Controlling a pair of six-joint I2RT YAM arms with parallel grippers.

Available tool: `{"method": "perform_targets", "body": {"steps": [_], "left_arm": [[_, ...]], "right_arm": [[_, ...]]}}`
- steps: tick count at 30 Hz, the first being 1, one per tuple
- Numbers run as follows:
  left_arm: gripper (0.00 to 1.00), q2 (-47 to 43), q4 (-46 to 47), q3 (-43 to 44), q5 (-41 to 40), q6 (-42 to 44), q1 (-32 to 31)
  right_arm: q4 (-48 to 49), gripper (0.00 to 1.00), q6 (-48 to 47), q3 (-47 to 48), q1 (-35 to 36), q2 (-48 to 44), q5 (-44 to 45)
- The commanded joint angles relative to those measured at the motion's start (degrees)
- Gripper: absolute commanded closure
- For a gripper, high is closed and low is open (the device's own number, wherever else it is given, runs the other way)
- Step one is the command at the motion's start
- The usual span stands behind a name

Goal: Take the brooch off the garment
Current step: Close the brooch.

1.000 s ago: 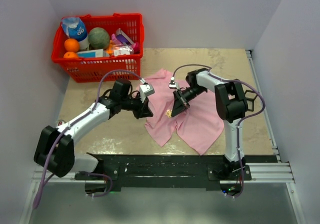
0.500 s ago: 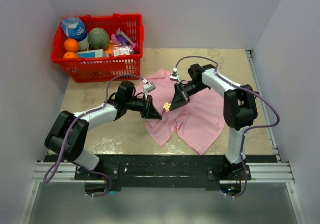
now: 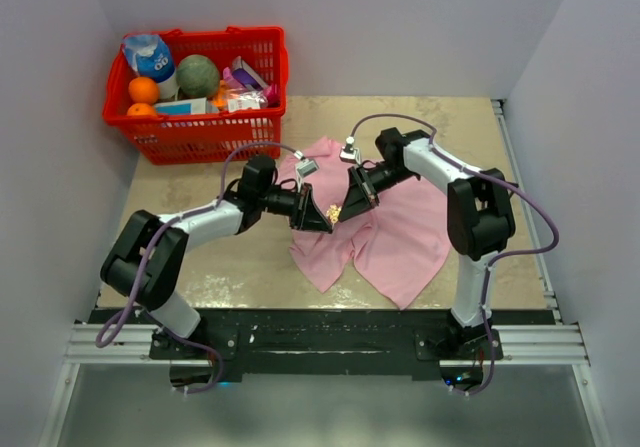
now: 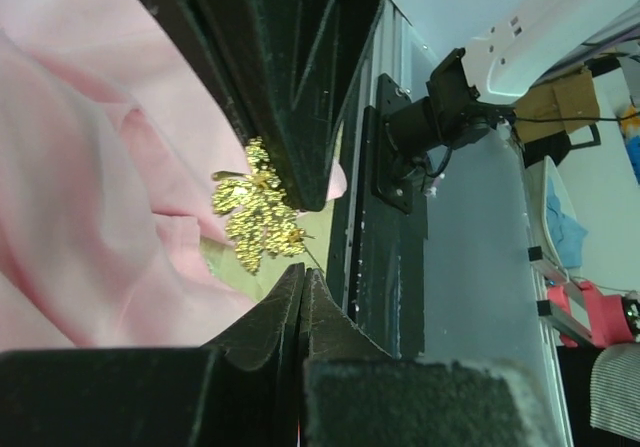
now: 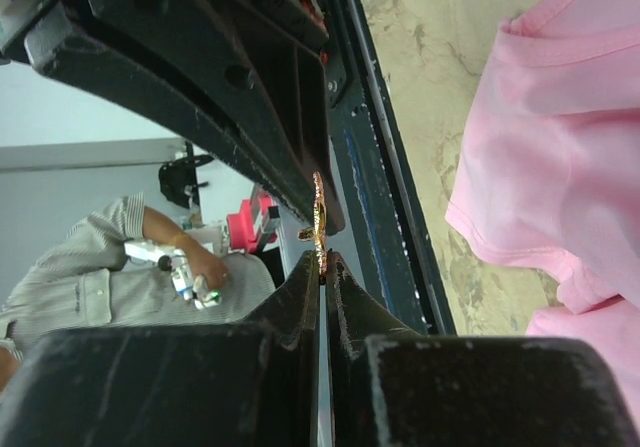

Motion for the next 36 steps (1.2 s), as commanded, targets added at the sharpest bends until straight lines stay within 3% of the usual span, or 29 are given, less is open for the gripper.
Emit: {"method": "perform_targets", "body": {"steps": [1, 13, 36], "left_arm": [[1.00, -1.2, 2.3, 0.3, 4.2, -2.0, -0.8], [1.00, -3.3, -0.6, 0.6, 3.5, -0.2, -0.2], [1.00, -1.5, 3.3, 3.6, 2.1, -3.9, 0.3]], "right_arm": [[1.5, 1.00, 1.6, 0.9, 0.1, -2.1, -1.4], [1.6, 1.00, 1.7, 1.6, 0.2, -1.8, 0.7], [1.5, 1.00, 0.8, 0.6, 1.4, -4.9, 6.3]]}}
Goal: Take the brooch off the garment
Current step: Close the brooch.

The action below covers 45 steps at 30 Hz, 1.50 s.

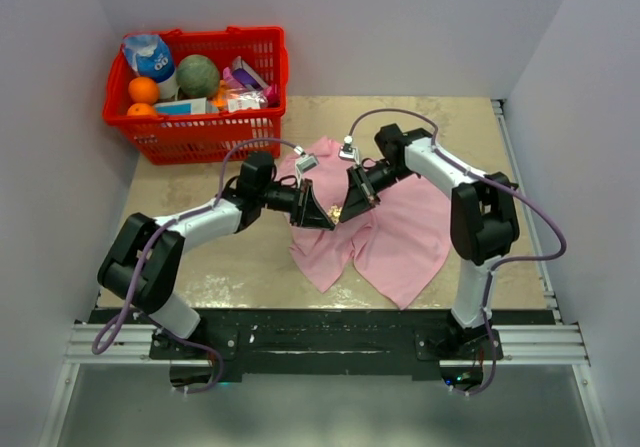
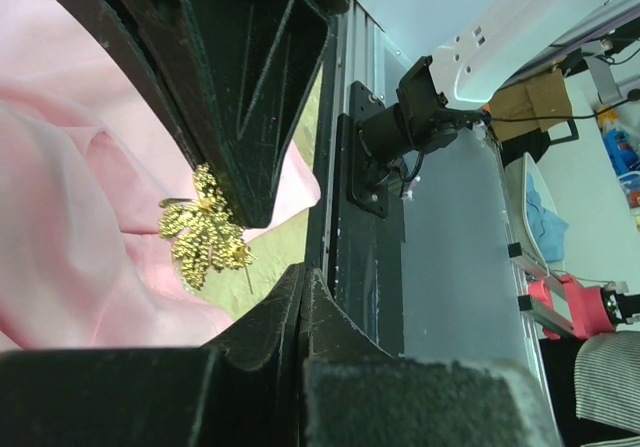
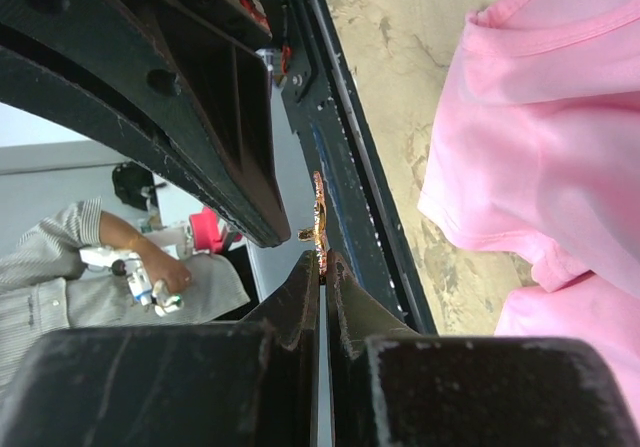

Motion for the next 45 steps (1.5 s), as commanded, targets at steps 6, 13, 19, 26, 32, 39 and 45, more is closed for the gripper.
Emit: {"method": "perform_targets", "body": {"steps": [6, 13, 19, 26, 32, 39, 45], "left_arm": [[1.00, 0.1, 0.9, 3.9, -0.5, -0.2, 1.7], [1.00, -6.6, -12.2, 1.0, -7.7, 10.7, 6.8], [1.00, -5.9, 1.1, -7.7, -6.1, -1.9, 6.1], [1.00, -1.3, 12.1, -6.7, -3.6, -9.6, 4.3], [1.00, 1.3, 12.8, -3.6, -1.4, -9.0, -0.6], [1.00, 0.9, 12.8, -3.2, -0.9, -8.9, -0.9], [1.00, 0.4, 12.1, -2.3, -0.4, -8.6, -0.8]], "right_arm": [[0.4, 1.00, -0.2, 0.3, 1.2, -3.1, 1.2], [0.1, 1.00, -0.4, 0.9, 1.2, -5.4, -0.4], [0.0, 1.00, -0.4, 2.2, 1.4, -6.7, -0.4], [1.6, 1.00, 1.4, 2.4, 2.0, -5.7, -0.2], [2.8, 1.00, 2.3, 4.2, 2.2, -3.9, -0.1], [3.1, 1.00, 2.3, 3.8, 2.3, -3.2, 0.7], [3.2, 1.00, 2.3, 3.3, 2.4, -2.7, 1.2]]}}
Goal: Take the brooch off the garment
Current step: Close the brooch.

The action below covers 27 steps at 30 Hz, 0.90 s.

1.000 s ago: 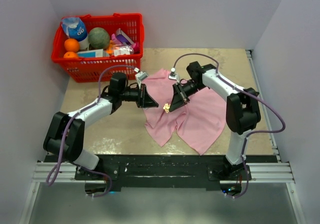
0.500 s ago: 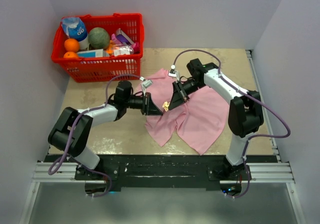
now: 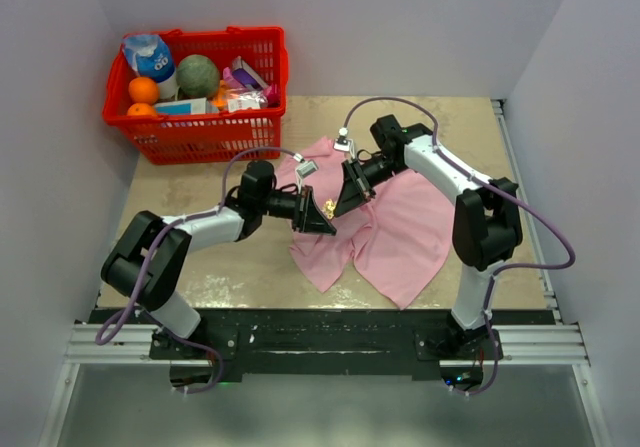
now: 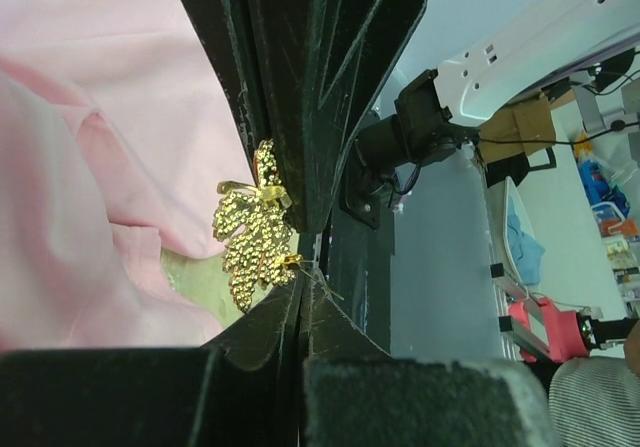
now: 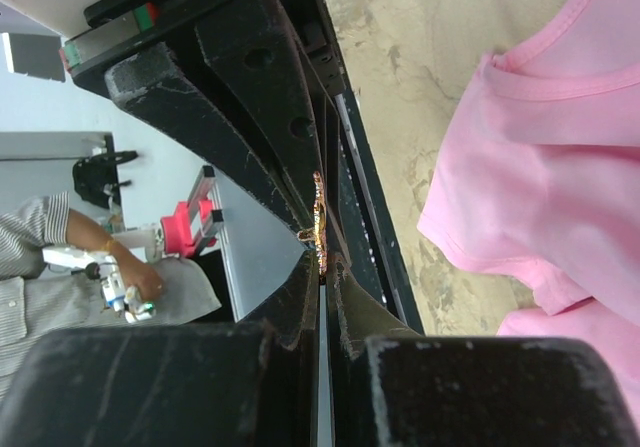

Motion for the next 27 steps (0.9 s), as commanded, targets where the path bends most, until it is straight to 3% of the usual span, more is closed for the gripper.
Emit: {"method": "perform_targets", "body": {"steps": [1, 27], "left_arm": [[1.00, -0.9, 1.9, 2.7, 1.8, -0.2, 0.3], [1.00, -0.5, 2.8, 4.1, -1.4, -3.6, 3.8]], "right_arm": [[0.6, 1.00, 0.5, 0.8, 0.5, 0.0, 0.2], [0.9, 1.00, 0.4, 0.4, 2.5, -0.9, 4.6]]}}
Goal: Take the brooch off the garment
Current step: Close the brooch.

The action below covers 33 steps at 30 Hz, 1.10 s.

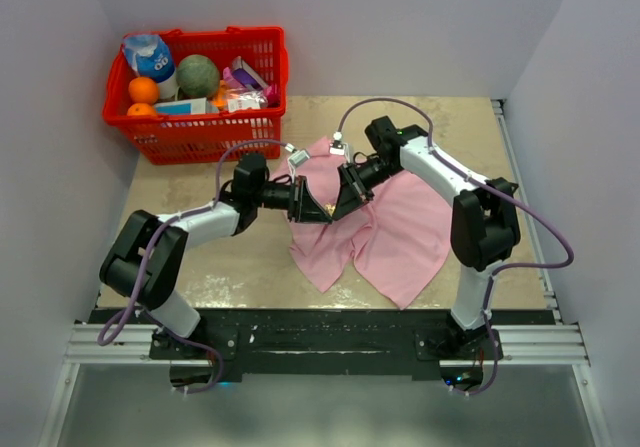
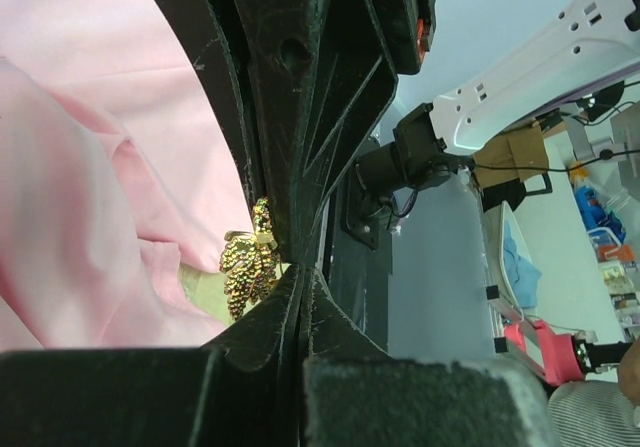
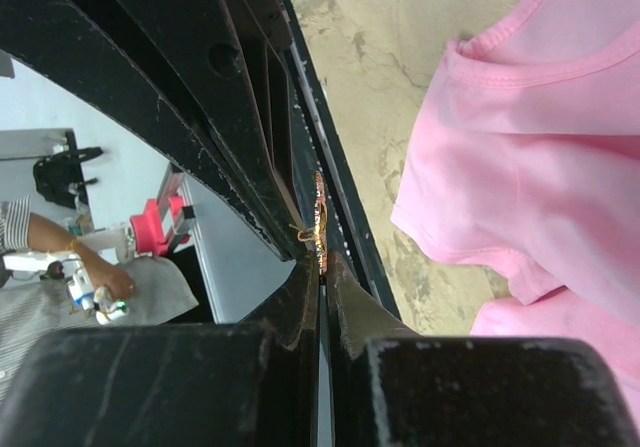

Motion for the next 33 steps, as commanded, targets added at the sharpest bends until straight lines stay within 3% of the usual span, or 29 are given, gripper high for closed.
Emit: {"method": "perform_targets", "body": {"steps": [1, 8, 13, 16, 18, 20, 24, 33], "left_arm": [[1.00, -0.6, 0.9, 2.5, -2.6, -0.2, 0.8], [1.00, -0.4, -0.7, 2.0, -4.4, -0.3, 2.1], [1.00, -0.8, 4.6, 2.8, 0.8, -3.0, 2.0], [1.00, -1.8, -1.2, 5.6, 1.5, 2.4, 2.3], [1.00, -3.3, -11.5, 6.4, -0.4, 9.3, 2.4], [1.00, -5.0, -14.9, 5.1, -2.5, 10.4, 3.5], [1.00, -7.9, -12.8, -1.5, -2.5, 8.4, 5.2], [1.00, -9.3, -10.4, -2.7, 0.7, 7.9, 5.2]], "right_arm": [[0.3, 1.00, 0.1, 0.4, 0.8, -1.3, -0.3], [0.3, 1.00, 0.1, 0.3, 1.1, -1.6, -0.4], [0.7, 1.00, 0.8, 0.1, 1.3, -1.3, -0.8], [0.9, 1.00, 0.9, 0.5, 1.3, -0.9, -1.7], [0.8, 1.00, 1.0, 0.8, 1.2, -0.9, -2.5], [0.8, 1.00, 1.0, 0.8, 1.3, -0.9, -3.2], [0.8, 1.00, 1.1, 0.6, 1.1, -1.1, -4.0], [1.2, 1.00, 1.2, 0.1, 1.3, -0.9, -3.5]]}}
